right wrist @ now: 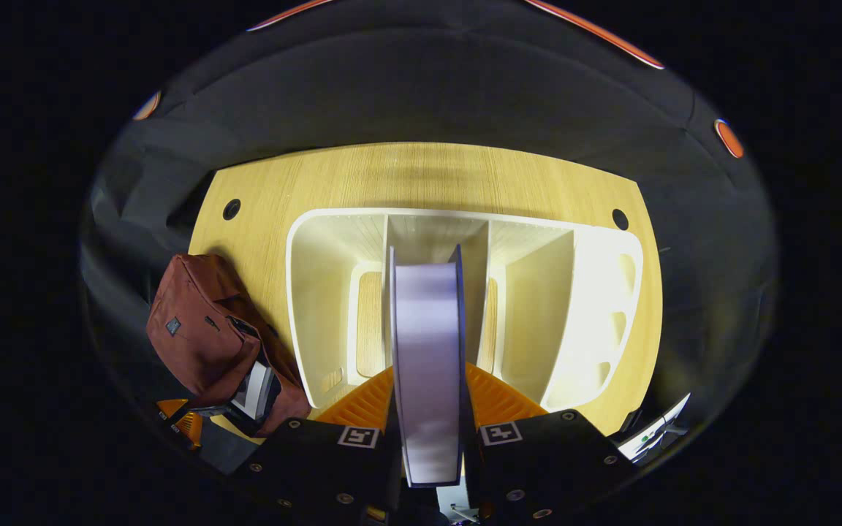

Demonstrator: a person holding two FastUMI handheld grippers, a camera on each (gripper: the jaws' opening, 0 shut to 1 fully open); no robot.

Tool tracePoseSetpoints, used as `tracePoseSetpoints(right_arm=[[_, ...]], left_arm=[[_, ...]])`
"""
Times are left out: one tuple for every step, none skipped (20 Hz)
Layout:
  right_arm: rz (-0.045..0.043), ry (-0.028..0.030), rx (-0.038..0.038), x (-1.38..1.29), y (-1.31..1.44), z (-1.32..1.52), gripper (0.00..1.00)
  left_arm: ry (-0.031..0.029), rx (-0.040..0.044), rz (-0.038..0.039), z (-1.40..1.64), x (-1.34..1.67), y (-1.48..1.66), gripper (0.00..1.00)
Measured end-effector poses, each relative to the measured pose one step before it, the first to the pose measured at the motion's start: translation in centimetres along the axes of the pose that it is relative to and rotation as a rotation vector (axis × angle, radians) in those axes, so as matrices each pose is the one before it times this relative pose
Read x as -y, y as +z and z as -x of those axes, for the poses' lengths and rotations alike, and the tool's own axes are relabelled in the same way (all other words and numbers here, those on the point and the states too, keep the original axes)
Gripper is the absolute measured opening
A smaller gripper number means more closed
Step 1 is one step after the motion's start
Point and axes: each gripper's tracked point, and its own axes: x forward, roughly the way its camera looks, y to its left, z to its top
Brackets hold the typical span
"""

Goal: Open the schoolbag, grab two books from the bookshelf and put them into the schoolbag.

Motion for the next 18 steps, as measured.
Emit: tracePoseSetpoints(right_arm=[[-0.00279,0.00381,0.00376,-0.049,-0.415,0.581,0.36],[-0.00434,0.00482,0.00495,-0.035,-0.289,0.631,0.36],[-0.0027,0.00027,0.00645,0.014,-0.265,0.579,0.36],[-0.00432,-0.00409,0.00978,0.198,-0.24,0.646,0.36],[-0.00267,-0.00248,0.00761,0.153,-0.214,0.614,0.36],[-0.00713,0.00202,0.01003,0.037,-0.286,0.739,0.36],[-0.0043,0.00813,0.00603,-0.095,-0.387,0.8,0.36],[-0.00869,0.0085,0.00677,-0.117,-0.365,0.906,0.36],[-0.00251,0.00805,0.00561,0.086,-0.4,0.98,0.35],[-0.00192,0.00385,0.00844,0.124,-0.341,0.779,0.36],[-0.00051,0.00252,0.009,-0.011,-0.554,0.888,0.35],[-0.00247,0.00389,0.00937,-0.138,-0.343,0.798,0.35],[-0.00652,0.00682,0.00944,-0.199,-0.451,0.914,0.36],[-0.00334,0.00956,0.00715,-0.319,-0.436,0.755,0.36],[-0.00734,0.00901,0.01022,-0.158,-0.498,0.86,0.35],[-0.00312,0.01172,0.00957,-0.249,-0.384,0.752,0.35],[-0.00615,0.01359,0.01095,-0.378,-0.37,0.742,0.36],[-0.00366,0.01255,0.0107,-0.429,-0.431,0.645,0.35]], left_arm=[[-0.00598,0.0018,-0.0039,0.067,0.026,-0.062,0.07],[-0.00522,0.0025,-0.00767,0.062,0.087,0.1,0.06],[-0.00429,0.0009,-0.00719,0.024,0.041,-0.028,0.06],[-0.0029,0.00231,-0.00584,0.051,-0.006,0.148,0.06],[-0.00431,0.00123,-0.00276,0.073,-0.038,-0.062,0.06],[-0.00416,0.00314,-0.00416,0.034,0.0,0.092,0.06],[-0.00431,0.00166,-0.00106,0.103,-0.075,-0.037,0.06],[-0.0041,0.00134,-0.00101,-0.024,0.083,-0.002,0.06],[-0.00446,0.00055,-0.00101,-0.023,0.045,-0.3,0.06],[-0.00515,0.00062,-0.00315,-0.019,0.057,0.036,0.06],[-0.00311,0.00087,-0.00266,-0.033,0.032,0.035,0.07],[-0.00525,0.00115,-0.00345,-0.057,0.01,-0.059,0.06],[-0.00241,0.00183,-0.00441,-0.02,0.021,0.015,0.06],[-0.00364,-0.00027,-0.00234,0.051,-0.014,-0.034,0.06],[-0.00154,0.00172,-0.00516,0.016,-0.068,0.012,0.06],[-0.00092,-0.00037,-0.00273,0.166,0.016,0.125,0.06],[-0.00164,0.00291,-0.00528,0.006,-0.04,0.014,0.06],[0.00043,-0.00143,-0.00458,0.074,-0.178,0.018,0.06]])
